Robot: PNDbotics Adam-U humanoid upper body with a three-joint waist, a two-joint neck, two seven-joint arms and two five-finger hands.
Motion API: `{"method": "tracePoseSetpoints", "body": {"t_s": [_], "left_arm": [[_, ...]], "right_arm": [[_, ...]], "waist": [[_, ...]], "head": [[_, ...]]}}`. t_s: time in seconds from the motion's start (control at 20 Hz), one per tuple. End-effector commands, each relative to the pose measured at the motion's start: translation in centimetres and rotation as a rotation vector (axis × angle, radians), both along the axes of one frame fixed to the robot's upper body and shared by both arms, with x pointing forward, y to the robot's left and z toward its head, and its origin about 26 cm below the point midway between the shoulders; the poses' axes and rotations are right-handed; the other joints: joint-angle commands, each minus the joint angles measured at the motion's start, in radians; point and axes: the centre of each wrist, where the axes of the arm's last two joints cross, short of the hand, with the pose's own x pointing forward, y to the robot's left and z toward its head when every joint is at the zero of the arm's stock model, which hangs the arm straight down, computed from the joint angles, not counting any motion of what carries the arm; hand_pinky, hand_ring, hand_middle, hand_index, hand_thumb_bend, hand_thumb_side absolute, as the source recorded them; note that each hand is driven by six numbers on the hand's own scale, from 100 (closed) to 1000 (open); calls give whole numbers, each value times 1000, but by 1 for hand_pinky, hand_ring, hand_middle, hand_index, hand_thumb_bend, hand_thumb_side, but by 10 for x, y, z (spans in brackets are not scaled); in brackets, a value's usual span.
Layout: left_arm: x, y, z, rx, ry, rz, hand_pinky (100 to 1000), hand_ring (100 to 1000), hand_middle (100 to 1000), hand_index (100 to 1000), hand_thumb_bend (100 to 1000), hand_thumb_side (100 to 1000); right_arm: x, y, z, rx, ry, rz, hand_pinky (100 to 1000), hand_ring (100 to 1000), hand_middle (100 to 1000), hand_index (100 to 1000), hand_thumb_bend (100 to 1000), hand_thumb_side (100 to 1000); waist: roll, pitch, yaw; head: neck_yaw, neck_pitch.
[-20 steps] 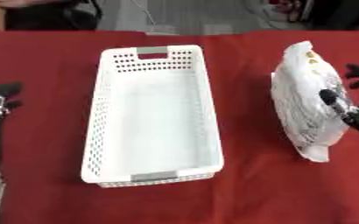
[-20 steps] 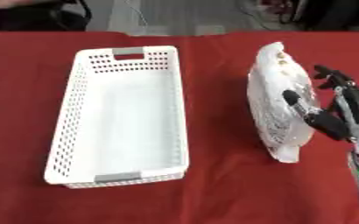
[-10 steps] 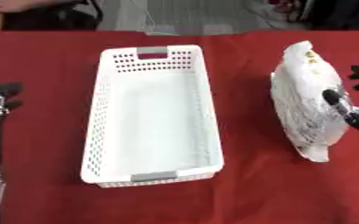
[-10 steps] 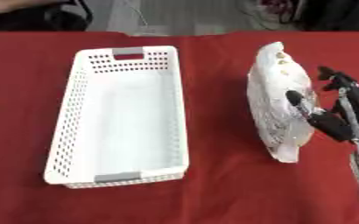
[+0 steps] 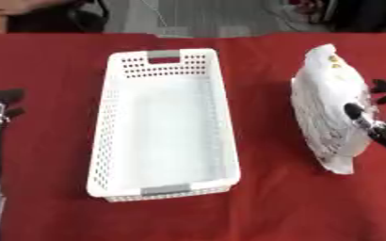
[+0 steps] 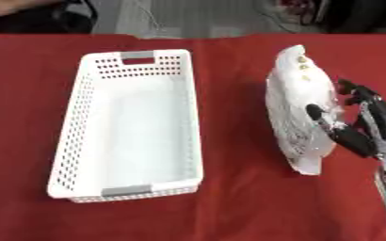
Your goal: Pick up objects on the table and place them in the box.
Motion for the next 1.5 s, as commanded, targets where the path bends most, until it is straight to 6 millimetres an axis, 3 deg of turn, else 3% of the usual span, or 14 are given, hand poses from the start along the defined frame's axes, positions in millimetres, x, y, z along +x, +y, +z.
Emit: {"method": "tracePoseSetpoints", "body": {"t_s": [0.05, 1.35, 1.45, 1.5], "left_arm": [[0, 2, 7, 18, -17, -3, 821, 863, 776, 790, 297, 1000], [1, 1, 6, 16, -14, -10, 821, 863, 777, 789, 298, 1000], [1, 1, 6, 16, -14, -10, 821, 863, 777, 789, 298, 1000], [1, 1, 6, 16, -13, -10, 821, 863, 777, 789, 298, 1000]], "right_arm": [[0, -5, 4, -24, 3, 3, 411, 738, 786, 954, 681, 977], [7, 9, -5, -77, 83, 13, 427, 732, 773, 955, 701, 903], [9, 14, -5, -79, 90, 9, 420, 724, 766, 953, 653, 872], [10, 16, -5, -80, 93, 5, 409, 716, 760, 949, 698, 867]], "waist": [[1, -10, 0], [0, -11, 2], [0, -11, 2], [0, -11, 2]], "head": [[1, -4], [-1, -4], [-2, -3], [-2, -3]]}}
